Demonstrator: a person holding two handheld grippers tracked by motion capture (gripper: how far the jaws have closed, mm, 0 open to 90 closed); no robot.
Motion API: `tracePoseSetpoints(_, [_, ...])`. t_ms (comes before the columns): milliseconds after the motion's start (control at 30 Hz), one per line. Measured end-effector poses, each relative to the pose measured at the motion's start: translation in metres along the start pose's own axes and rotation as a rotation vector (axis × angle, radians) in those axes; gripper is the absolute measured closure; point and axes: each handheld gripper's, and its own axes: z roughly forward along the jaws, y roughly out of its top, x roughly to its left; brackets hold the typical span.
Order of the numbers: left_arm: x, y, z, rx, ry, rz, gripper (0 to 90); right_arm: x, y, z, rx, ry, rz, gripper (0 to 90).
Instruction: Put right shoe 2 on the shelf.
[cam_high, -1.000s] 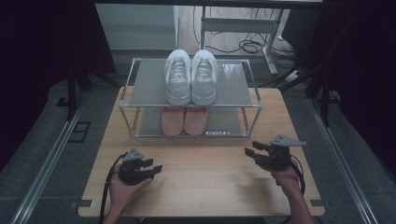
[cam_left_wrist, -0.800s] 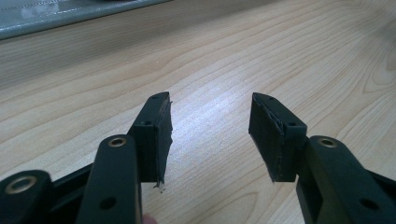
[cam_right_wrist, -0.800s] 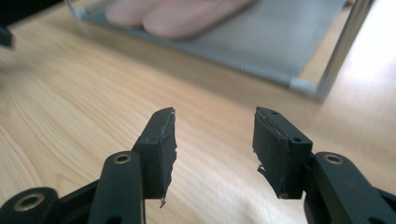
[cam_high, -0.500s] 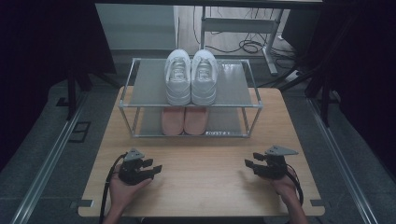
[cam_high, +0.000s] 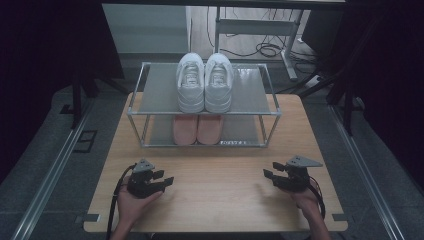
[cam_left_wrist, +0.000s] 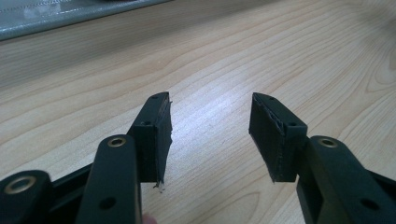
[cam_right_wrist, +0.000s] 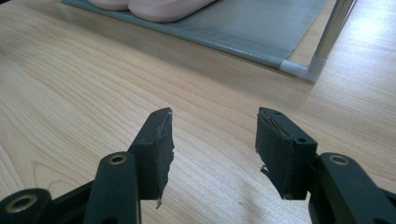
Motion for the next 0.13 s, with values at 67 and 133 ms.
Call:
tracePoseSetpoints(67, [0.0001, 0.0009, -0.0003, -0.002, 0.002, -0.007, 49.1, 0.0002, 0.0004, -0.001, -0.005, 0.002, 0.001, 46.0])
tracePoseSetpoints(133, [0.0006, 0.0018, 0.0, -0.004, 0.005, -0.011, 49.1, -0.0002, 0.0008, -0.0021, -0.01, 0.002, 0.0, 45.6])
